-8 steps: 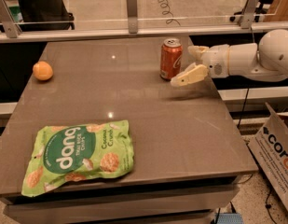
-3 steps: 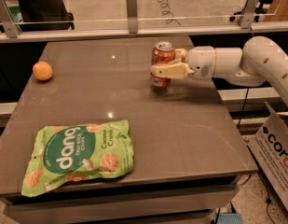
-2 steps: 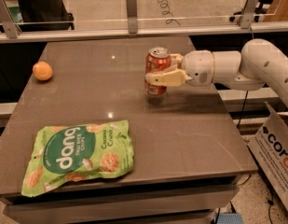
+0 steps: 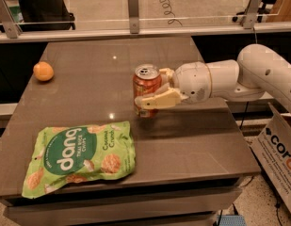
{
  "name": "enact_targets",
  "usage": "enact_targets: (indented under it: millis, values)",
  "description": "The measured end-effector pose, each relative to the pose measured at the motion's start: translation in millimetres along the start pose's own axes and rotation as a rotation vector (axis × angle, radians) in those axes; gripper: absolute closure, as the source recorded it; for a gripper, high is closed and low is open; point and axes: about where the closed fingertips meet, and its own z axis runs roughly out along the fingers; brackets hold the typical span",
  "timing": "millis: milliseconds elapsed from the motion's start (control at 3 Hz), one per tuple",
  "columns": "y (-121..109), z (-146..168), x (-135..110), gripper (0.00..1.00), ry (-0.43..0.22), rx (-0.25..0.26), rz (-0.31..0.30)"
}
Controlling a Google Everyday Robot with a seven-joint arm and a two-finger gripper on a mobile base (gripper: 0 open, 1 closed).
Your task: Move coke can near green rice chip bag
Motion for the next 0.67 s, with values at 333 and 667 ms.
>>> enact_targets:
  millis: [333, 667]
  values:
    - [29, 12, 0, 1.00, -0.001, -0.045, 0.006]
    - [50, 19, 8, 1.00, 0.009, -0.073, 0.024]
